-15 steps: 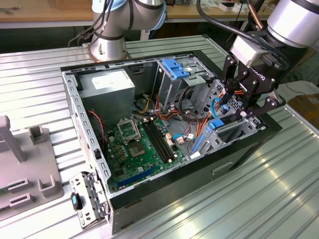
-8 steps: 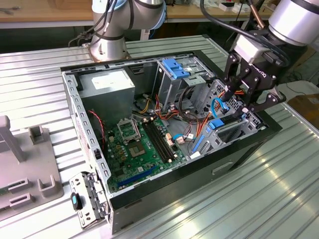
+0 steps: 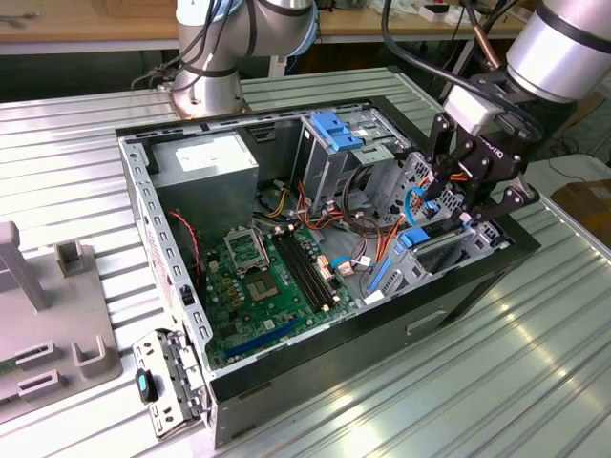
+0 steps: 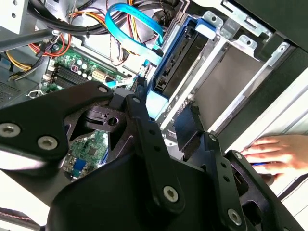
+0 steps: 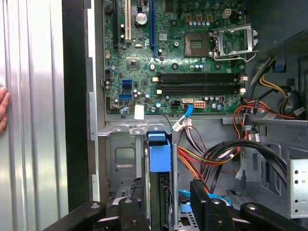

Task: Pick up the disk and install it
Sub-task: 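Insert the disk into the insertion slot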

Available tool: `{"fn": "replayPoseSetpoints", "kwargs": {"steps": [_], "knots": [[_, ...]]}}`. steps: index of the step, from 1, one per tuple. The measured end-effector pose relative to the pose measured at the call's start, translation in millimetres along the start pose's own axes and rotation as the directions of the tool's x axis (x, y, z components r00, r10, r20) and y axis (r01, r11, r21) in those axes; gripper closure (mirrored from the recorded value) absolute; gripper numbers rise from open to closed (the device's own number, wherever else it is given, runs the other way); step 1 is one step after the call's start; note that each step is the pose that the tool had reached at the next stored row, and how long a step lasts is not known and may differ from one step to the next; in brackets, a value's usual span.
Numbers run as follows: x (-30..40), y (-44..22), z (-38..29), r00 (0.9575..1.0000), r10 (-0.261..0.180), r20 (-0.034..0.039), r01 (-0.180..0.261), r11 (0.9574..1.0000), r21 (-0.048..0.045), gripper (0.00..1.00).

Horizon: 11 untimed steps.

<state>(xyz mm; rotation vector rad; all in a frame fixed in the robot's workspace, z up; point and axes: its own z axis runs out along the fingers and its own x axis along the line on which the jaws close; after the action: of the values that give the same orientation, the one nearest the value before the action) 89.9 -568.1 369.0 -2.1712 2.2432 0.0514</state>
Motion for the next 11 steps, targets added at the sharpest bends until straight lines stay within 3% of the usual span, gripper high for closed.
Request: {"fn": "replayPoseSetpoints", "kwargs": {"steps": [3, 9, 11], "knots": [[-0.7, -0.1, 1.0, 1.0, 0.0, 0.0002, 0.0, 1.0, 0.0, 0.5], [-9.1, -4.4, 2.4, 1.0, 0.0, 0.0002, 0.0, 1.0, 0.0, 0.5], [-9.3, -8.5, 2.5, 1.0, 0.0, 0.0, 0.0, 1.0, 0.0, 0.5]]}}
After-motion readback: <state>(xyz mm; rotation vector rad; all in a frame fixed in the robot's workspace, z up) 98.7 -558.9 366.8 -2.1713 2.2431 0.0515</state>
